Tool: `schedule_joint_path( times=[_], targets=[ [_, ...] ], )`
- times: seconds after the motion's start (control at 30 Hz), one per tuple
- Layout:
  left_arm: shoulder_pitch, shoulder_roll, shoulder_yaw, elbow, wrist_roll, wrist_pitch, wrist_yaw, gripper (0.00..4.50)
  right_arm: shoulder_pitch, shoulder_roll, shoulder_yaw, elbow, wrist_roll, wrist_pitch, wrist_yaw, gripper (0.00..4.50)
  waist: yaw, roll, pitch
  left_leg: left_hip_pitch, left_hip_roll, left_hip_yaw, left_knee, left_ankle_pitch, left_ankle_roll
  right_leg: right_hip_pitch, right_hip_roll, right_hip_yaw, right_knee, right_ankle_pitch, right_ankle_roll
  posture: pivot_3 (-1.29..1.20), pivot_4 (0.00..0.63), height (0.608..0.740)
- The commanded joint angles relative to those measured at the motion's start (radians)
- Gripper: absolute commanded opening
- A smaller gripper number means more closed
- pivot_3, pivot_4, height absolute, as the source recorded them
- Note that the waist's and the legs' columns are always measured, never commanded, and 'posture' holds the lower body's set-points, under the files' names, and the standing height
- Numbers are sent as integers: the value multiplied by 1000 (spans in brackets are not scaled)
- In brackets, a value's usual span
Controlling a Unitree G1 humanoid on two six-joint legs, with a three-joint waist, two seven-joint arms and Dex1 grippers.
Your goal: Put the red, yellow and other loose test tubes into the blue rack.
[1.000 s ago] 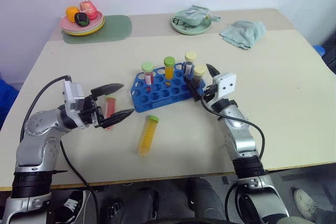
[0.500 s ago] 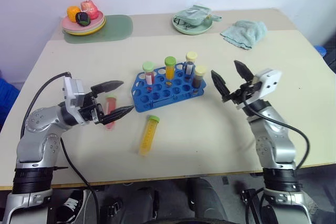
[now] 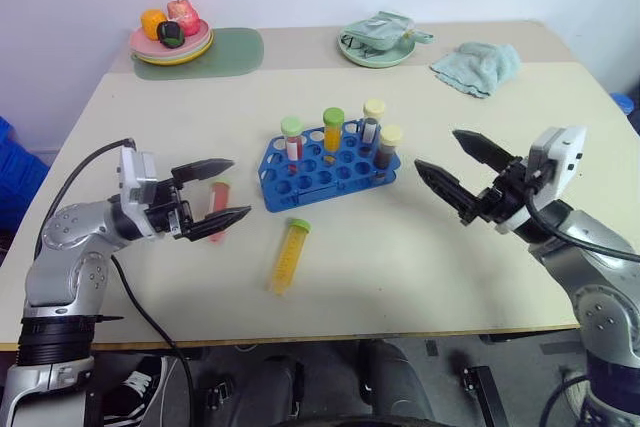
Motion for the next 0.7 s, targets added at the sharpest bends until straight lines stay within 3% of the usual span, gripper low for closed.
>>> schedule_joint_path(
  times=[0.03, 0.1, 0.17, 0.27, 0.43, 0.6, 0.7],
  targets=[
    [2, 27, 27, -86, -13, 99, 104, 4500, -2, -70, -63, -5, 48, -13, 124, 4457, -2, 0, 0, 0, 0, 0, 0, 0, 0, 0, 0, 0, 0, 0, 0, 0, 150, 740],
    [17, 55, 39, -148, -19, 204, 192, 4500, -10, -103, -64, 10, 57, -5, 171, 4457, -3, 0, 0, 0, 1, 0, 0, 0, 0, 0, 0, 0, 0, 0, 0, 0, 150, 740],
    [30, 148, 36, -220, -49, 362, 213, 4500, -40, -114, -51, 42, 46, -11, 192, 4457, -6, -1, 1, 0, 1, 0, 0, 0, 0, 0, 0, 0, 0, 0, 0, 0, 150, 740],
    [-46, 192, 18, -294, -124, 551, 309, 4500, -61, -113, -26, 78, 8, -41, 229, 4457, -2, -1, 1, 1, 1, 0, -1, 0, 0, -1, 1, 1, 0, 0, 0, 0, 150, 740],
    [-194, 147, 7, -415, -189, 867, 622, 4500, -74, -152, -29, 114, 17, -39, 330, 4457, 19, -1, 0, 0, 0, -1, 2, 0, 0, 0, 0, 1, 1, 0, 0, 0, 150, 740],
    [-339, 35, 39, -475, -371, 1349, 818, 4500, -71, -228, -16, 145, 18, -25, 457, 4457, 20, -2, 0, -1, 0, -1, 2, 0, 0, 0, 0, 1, 1, 0, 0, 0, 150, 740],
    [-366, -4, 45, -427, -479, 1437, 932, 4500, -83, -220, -3, 148, 13, -23, 452, 4457, 16, -2, 0, 0, 0, -1, 2, 0, 0, 0, 0, 1, 1, 0, 0, 0, 150, 740]
  ],
)
